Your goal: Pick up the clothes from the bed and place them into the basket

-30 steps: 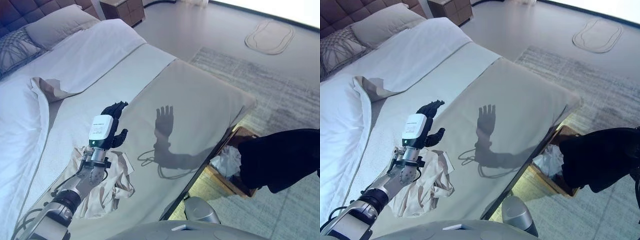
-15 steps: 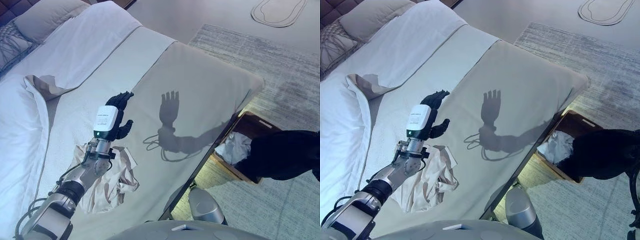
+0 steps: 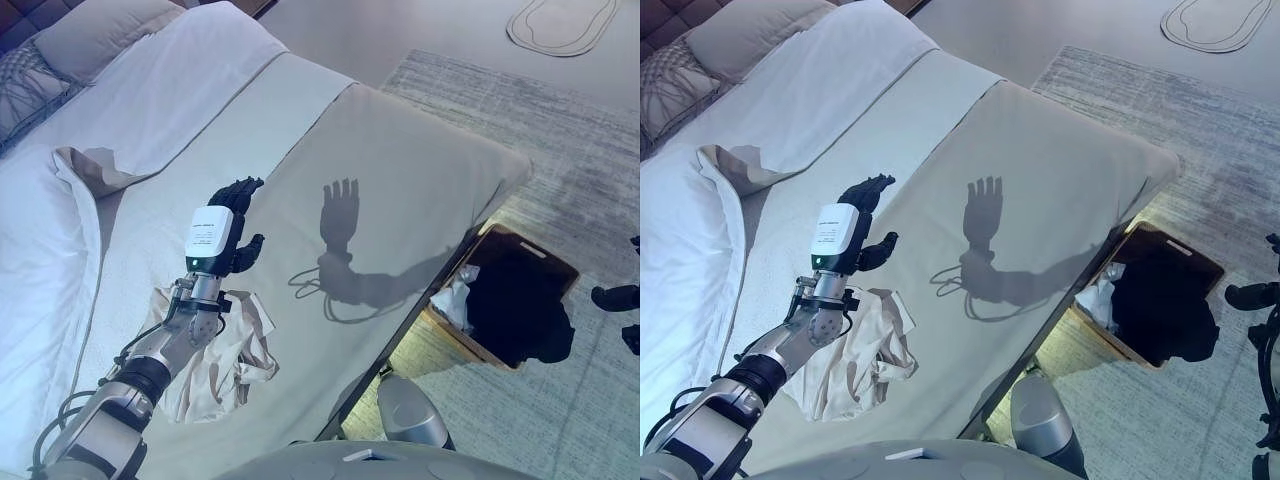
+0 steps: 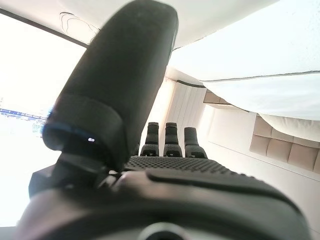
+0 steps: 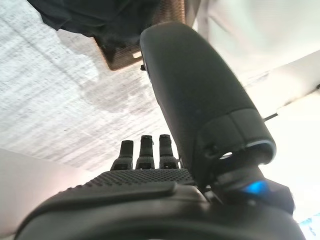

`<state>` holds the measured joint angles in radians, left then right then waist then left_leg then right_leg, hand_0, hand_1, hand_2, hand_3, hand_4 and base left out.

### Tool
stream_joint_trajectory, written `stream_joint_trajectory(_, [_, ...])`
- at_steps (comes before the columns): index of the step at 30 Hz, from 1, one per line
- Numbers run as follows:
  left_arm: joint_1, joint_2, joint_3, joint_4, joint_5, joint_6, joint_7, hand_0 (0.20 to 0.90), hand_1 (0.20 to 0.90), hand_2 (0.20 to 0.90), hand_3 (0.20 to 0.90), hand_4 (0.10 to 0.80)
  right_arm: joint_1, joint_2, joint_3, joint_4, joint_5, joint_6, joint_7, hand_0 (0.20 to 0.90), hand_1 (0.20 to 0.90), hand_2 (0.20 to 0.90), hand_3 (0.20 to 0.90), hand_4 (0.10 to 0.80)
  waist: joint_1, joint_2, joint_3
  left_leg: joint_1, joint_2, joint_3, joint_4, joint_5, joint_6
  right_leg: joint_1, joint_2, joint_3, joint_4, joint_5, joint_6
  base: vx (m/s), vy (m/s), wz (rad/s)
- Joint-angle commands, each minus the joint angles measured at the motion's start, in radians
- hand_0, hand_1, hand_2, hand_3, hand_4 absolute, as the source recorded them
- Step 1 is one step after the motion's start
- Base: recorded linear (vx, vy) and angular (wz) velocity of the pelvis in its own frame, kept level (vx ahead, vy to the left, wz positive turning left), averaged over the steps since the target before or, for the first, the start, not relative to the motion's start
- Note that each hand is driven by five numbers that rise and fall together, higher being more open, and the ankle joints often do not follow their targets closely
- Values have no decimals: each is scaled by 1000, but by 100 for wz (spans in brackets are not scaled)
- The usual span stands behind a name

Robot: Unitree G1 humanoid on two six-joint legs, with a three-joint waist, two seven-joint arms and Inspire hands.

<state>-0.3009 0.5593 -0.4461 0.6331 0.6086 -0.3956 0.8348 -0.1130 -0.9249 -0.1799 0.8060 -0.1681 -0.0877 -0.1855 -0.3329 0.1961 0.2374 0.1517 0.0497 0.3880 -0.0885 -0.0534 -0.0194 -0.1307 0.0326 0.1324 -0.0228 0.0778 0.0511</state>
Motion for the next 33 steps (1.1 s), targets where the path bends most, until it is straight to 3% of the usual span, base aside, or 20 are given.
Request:
stream_joint_trajectory(1, [-7, 25, 41, -16, -35, -30, 63, 900, 900, 900, 900, 800, 21, -60, -15, -84, 15, -44, -27, 900, 900, 900, 900, 800, 27, -108, -150, -65, 6, -28, 140, -78, 0, 33, -59, -56, 83, -63, 56, 44, -33, 7])
stream_joint_trajectory(5, [5, 31, 49, -34, -32, -21, 61, 900, 900, 900, 900, 800, 33, -55, -27, -127, 6, -46, -33, 900, 900, 900, 900, 800, 54, -128, -161, -58, 13, -45, 132, -67, -9, 54, -63, -87, 82, -69, 51, 27, -36, 12])
stream_joint_trajectory(17, [73, 30, 110, -31, 13, -27, 94, 900, 900, 900, 900, 800, -80, -5, 41, -378, -19, 95, -89, 900, 900, 900, 900, 800, 155, -171, -172, -69, 9, -135, 111, -31, -19, 89, -65, -157, 83, -87, 29, 21, -9, 22])
stream_joint_trajectory(27, [127, -2, 149, 43, 59, -77, 160, 900, 900, 900, 900, 800, -348, 52, 294, -341, -121, 112, -158, 900, 900, 900, 900, 800, 276, -175, -146, -85, -16, -236, 106, -14, -24, 128, -93, -236, 75, -101, 14, 40, 30, 29])
stream_joint_trajectory(33, [134, 0, 163, 39, 35, -47, 147, 900, 900, 900, 900, 800, -434, 103, 422, -278, -179, 75, -195, 900, 900, 900, 900, 800, 334, -179, -124, -101, -28, -283, 103, 0, -23, 137, -101, -278, 82, -111, 5, 71, 22, 28])
